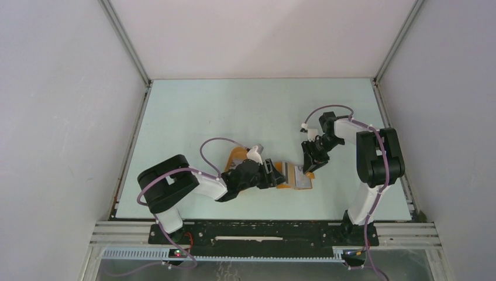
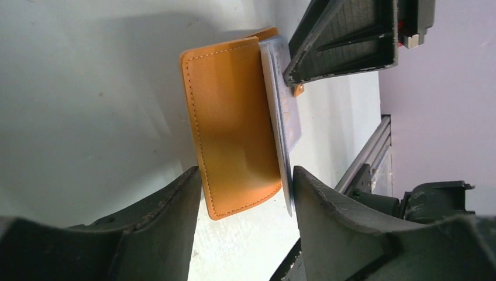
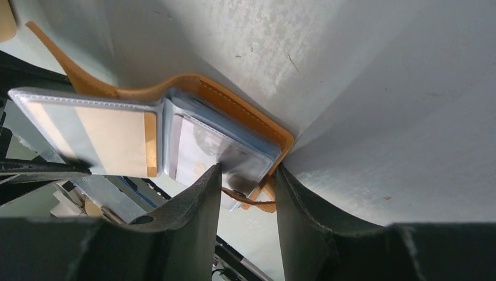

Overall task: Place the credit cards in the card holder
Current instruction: Close the card holder at the center of the board.

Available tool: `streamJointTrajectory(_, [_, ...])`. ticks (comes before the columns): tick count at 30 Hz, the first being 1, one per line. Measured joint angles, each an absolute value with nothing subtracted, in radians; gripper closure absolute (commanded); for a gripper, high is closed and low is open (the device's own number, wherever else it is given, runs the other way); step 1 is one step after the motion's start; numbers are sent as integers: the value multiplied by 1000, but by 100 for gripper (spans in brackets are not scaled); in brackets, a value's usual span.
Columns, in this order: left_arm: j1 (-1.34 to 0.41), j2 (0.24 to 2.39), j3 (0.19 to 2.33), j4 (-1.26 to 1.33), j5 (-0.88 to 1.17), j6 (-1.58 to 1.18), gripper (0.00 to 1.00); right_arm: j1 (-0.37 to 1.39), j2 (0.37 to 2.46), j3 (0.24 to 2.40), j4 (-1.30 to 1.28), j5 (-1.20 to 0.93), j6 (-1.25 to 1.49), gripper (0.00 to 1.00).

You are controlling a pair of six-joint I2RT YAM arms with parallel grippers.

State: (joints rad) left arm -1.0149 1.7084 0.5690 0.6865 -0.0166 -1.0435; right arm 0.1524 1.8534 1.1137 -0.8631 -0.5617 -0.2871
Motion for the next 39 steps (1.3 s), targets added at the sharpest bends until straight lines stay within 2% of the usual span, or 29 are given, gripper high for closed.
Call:
streamJointTrajectory(10, [-1013, 1717, 530, 807, 30, -1056, 39, 155, 1855, 1114, -865, -564, -289, 54])
streamJointTrajectory(24, [-1013, 1717, 510, 849, 49, -1066, 35, 170, 1856, 1114, -868, -563, -289, 54])
streamJointTrajectory(33, [-1019, 1694, 460, 889, 58, -1066, 29, 186, 1863, 1114, -872, -580, -289, 54])
streamJointTrajectory(39, [-1020, 1695, 458, 1002, 89, -1074, 25, 187, 1866, 1114, -872, -590, -288, 54])
